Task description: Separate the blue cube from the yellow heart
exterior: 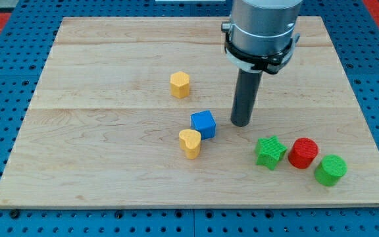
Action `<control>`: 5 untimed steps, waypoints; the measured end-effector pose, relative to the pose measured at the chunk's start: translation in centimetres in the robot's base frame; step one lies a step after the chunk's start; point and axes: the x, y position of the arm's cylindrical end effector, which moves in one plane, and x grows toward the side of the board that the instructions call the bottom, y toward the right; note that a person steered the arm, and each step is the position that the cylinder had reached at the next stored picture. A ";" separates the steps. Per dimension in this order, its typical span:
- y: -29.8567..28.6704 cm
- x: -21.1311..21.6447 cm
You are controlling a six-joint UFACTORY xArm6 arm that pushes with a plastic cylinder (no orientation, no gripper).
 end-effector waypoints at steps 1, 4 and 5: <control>-5.0 3.6; -7.2 3.1; -12.7 3.6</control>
